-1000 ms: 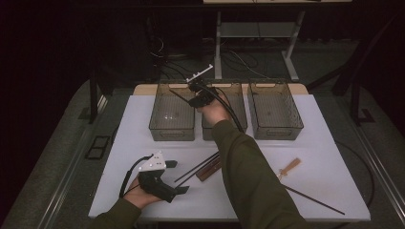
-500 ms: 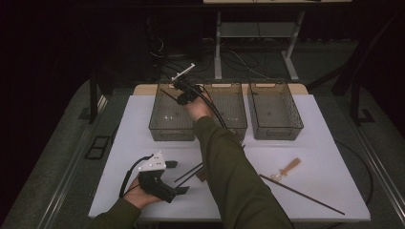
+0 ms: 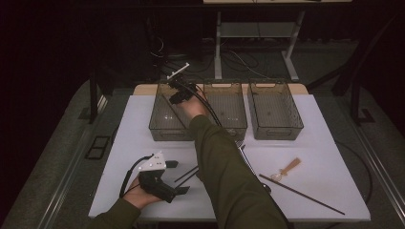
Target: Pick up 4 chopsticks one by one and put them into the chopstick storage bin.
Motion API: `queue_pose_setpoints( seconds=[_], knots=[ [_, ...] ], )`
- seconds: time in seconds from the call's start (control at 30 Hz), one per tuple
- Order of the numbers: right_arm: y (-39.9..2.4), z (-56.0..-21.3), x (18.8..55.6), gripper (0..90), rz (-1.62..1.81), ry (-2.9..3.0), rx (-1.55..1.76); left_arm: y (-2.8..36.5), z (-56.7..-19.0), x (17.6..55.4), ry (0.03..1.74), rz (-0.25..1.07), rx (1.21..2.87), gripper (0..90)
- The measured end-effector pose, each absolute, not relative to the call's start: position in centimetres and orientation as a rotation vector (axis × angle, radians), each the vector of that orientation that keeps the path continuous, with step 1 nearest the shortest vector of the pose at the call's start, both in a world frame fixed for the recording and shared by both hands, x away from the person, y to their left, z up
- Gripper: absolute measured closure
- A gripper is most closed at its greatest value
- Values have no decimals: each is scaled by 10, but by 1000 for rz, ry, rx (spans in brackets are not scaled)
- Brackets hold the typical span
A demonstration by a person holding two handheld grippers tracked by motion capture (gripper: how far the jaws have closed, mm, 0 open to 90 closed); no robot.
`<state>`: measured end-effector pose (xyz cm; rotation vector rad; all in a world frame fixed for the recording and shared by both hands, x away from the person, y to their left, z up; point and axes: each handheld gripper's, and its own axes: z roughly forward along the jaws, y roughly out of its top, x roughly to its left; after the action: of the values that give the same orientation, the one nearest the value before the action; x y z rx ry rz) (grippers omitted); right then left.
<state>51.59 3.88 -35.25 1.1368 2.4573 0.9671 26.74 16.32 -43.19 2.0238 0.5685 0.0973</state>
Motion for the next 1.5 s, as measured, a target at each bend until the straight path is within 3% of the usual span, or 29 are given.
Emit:
queue_pose_setpoints(
  seconds=[0.67,1.03,1.33,1.5],
  knots=[
    [-29,-330,474,304,1132,2458,1031,163,-433,268,582,107,2015,0],
    [-86,-326,444,263,1208,2463,1017,161,-434,268,588,103,2026,0],
    [-123,-328,418,136,1249,2454,1010,162,-435,268,590,109,2035,0],
    [-140,-331,405,110,1218,2466,969,161,-436,268,597,114,2028,0]
  ],
)
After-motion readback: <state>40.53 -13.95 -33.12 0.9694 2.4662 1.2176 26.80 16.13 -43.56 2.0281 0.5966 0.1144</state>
